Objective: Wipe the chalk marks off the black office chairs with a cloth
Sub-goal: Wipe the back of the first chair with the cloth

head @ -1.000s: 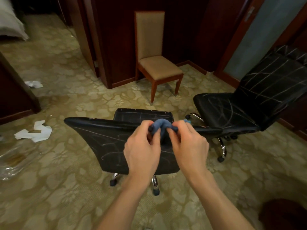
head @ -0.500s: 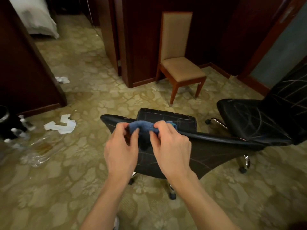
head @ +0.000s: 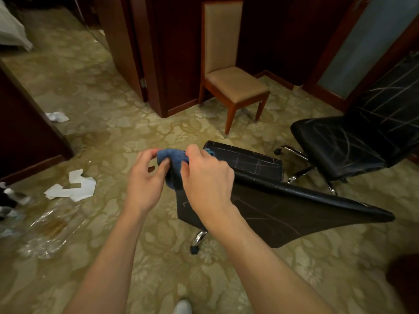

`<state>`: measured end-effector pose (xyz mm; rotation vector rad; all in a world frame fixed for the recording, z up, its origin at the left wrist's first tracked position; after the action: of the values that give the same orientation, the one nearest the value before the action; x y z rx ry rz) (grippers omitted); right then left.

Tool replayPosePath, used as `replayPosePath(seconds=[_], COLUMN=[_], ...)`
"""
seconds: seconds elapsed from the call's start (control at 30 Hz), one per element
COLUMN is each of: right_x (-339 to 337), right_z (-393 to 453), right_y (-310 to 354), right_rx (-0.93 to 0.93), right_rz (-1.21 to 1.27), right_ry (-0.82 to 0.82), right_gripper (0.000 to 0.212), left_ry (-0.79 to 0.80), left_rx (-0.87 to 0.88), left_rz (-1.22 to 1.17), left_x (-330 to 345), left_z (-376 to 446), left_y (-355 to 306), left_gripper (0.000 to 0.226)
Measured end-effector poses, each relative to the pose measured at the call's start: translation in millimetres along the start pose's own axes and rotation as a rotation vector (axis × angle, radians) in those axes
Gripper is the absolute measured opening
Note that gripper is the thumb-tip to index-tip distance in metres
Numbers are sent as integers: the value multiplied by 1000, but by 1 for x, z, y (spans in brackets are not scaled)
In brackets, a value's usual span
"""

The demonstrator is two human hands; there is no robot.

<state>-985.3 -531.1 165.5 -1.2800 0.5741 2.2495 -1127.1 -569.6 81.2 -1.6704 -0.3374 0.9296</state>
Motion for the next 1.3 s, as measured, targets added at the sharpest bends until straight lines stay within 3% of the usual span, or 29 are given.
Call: replayPosePath(seconds=[0.2,0.4,0.57,0.77,0.87,1.07,1.3], right_x=[6,-8,-44,-80,-85,-65,-69], right_z=[18,2,-50,-139,-156,-133,-122], right_y=[-3,-11,-52,-128,-145,-128,-130], right_rx=[61,66,119,352,276,137,90], right_rz=[7,-29,-62,-48,-42,38,172], right_ry=[21,-52,-168,-343,-383,-319,-352], right_gripper=[14,12,13,12,21,30,8], left_ry=[77,-221,-72,69,65,-79,-205], left_rx=[12,35,61,217,240,106,76], left_rz=[41,124,-103,-18,-11,-126,-117], left_x=[-4,-2,40,116,130,116,120], left_z=[29,-23,-70,-135,-144,-131,-134], left_y=[-8,-26,-63,-104,-103,-77,-93], left_gripper=[12,10,10,10,11,14,12])
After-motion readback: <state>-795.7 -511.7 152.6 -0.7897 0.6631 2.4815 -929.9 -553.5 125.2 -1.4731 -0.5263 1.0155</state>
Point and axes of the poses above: each hand's wrist, its own z-axis towards the middle knuckle, its own x-axis out of the palm, y = z × x, the point moved 7 cm from there along z, towards the middle knuckle, and after that the axes turned 15 degrees about -x, right-handed, at the moved point
